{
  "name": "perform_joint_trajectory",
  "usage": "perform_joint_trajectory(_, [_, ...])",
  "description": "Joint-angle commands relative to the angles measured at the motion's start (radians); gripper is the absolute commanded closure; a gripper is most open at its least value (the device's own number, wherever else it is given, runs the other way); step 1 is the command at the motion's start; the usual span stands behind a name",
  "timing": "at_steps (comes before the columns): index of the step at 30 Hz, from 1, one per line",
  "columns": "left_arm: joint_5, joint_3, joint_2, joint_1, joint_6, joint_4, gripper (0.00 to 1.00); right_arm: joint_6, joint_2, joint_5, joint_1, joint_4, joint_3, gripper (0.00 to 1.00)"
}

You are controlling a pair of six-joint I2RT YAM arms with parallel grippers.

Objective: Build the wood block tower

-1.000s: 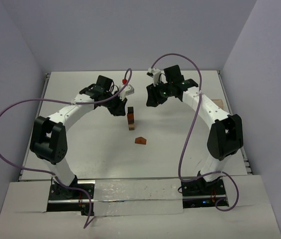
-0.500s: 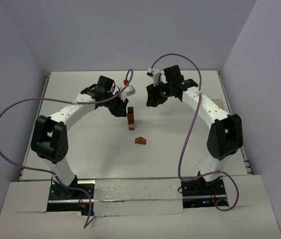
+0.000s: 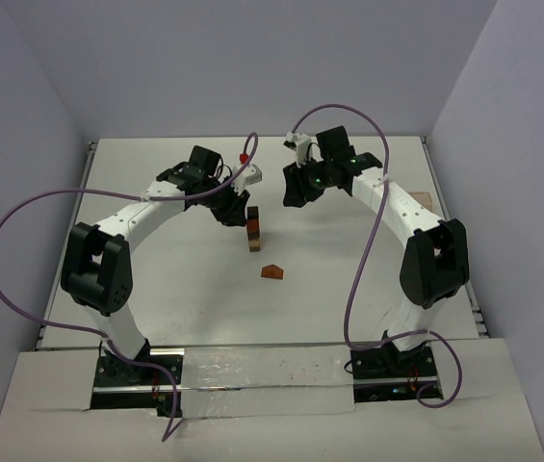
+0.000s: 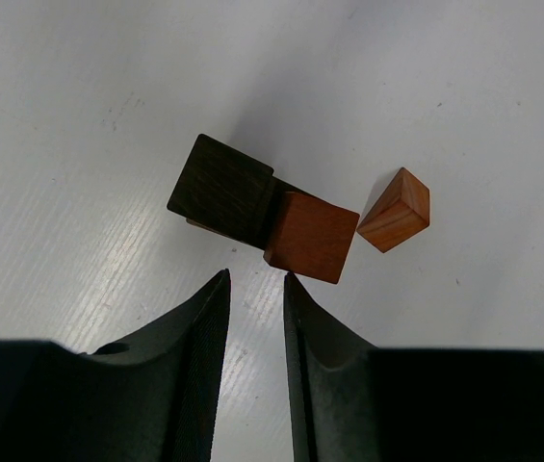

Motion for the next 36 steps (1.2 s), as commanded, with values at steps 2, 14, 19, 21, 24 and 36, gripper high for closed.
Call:
perform_joint_trajectory(2, [0.033,0.045,0.003,-0.005,0.002,0.004,0.63,0.000,0.007,-0.001,0.006,0.019,0.056,0.47])
perform_joint_trajectory(14, [0.027,0.041,-0.001,-0.005,0.001,0.010,0.59,0.000,0.013,-0.003,0.006,0.020,0.060,0.47])
perform_joint_trajectory(19, [0.019,0.040,0.000,-0.005,-0.005,0.014,0.60,0.000,0.012,-0.004,0.005,0.019,0.060,0.47])
perform_joint_trajectory(21, [0.013,0.041,0.001,-0.005,-0.009,0.018,0.62,0.000,0.010,-0.004,0.006,0.020,0.059,0.47])
perform_joint_trajectory(24, [0.009,0.044,0.004,-0.005,-0.009,0.019,0.65,0.000,0.010,-0.004,0.005,0.020,0.058,0.47])
perform_joint_trajectory(36, [0.000,0.049,0.017,-0.004,-0.012,0.022,0.68,-0.001,0.012,-0.002,0.005,0.020,0.058,0.47])
